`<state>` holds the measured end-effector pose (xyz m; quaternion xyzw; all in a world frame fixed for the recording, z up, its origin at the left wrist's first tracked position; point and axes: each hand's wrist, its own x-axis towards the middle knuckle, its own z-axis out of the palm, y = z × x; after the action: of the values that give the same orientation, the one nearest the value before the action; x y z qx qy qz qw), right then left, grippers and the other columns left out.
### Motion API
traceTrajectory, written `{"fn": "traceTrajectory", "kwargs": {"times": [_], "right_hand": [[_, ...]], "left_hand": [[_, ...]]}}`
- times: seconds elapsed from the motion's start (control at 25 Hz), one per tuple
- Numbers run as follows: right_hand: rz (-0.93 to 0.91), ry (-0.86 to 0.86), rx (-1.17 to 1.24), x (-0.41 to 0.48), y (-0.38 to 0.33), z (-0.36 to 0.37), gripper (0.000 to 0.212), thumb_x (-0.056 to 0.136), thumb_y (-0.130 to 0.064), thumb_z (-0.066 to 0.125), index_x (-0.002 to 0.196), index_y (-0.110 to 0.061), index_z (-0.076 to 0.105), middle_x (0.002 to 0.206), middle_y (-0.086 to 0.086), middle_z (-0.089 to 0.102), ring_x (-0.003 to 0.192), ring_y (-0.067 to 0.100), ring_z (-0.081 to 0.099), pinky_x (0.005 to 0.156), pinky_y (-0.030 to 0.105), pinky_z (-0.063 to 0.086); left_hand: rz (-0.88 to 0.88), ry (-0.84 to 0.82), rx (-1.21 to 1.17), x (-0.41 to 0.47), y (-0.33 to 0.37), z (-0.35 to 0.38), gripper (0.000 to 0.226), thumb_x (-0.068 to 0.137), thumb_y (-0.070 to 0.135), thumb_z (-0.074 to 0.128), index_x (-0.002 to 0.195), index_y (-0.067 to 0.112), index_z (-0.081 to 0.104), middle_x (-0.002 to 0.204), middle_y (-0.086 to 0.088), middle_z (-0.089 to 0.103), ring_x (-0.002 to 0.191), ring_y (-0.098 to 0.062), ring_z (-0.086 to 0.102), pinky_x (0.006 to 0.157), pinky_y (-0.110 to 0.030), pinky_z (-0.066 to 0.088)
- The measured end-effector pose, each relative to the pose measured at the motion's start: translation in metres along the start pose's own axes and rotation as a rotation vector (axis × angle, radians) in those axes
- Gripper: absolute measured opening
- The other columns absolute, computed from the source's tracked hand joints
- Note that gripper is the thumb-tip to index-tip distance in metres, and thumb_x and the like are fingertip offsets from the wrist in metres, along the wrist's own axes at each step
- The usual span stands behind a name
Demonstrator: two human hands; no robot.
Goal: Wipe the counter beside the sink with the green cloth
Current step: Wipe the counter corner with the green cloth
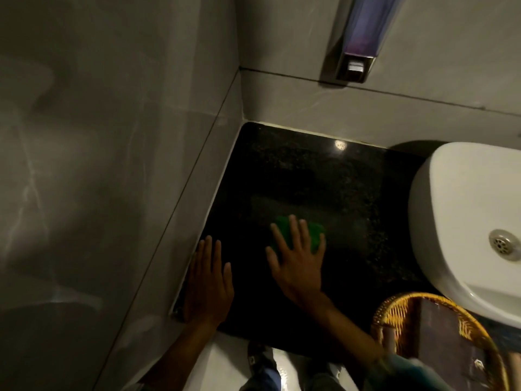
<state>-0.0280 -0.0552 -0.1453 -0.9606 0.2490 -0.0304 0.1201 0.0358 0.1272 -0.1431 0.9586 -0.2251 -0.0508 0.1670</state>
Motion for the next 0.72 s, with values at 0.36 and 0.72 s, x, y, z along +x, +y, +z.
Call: {"fn": "traceTrajectory", "kwargs": {"times": [0.36,0.72], "right_hand": [[0.277,-0.026,0.006,0.099,0.081,-0.030,0.055,0.092,-0.055,0.036,0.145,-0.040,0.029,0.162,0.003,0.013,0.149,0.025,0.006,0.106,0.076,0.007],[0.264,0.009,0.024,-0.004,0.021,-0.007,0.059,0.090,-0.058,0.030,0.146,-0.039,0.025,0.163,0.005,0.011,0.149,0.026,0.006,0.109,0.069,0.009]], "left_hand": [[0.017,0.007,0.013,-0.003,-0.006,-0.002,0.059,0.095,0.041,0.021,0.146,0.011,0.024,0.157,-0.011,0.023,0.146,-0.023,0.017,0.118,-0.038,0.017],[-0.027,0.008,-0.025,-0.002,0.003,-0.002,0.058,0.095,0.036,0.024,0.144,0.007,0.029,0.155,-0.015,0.028,0.144,-0.029,0.024,0.116,-0.046,0.026]]}}
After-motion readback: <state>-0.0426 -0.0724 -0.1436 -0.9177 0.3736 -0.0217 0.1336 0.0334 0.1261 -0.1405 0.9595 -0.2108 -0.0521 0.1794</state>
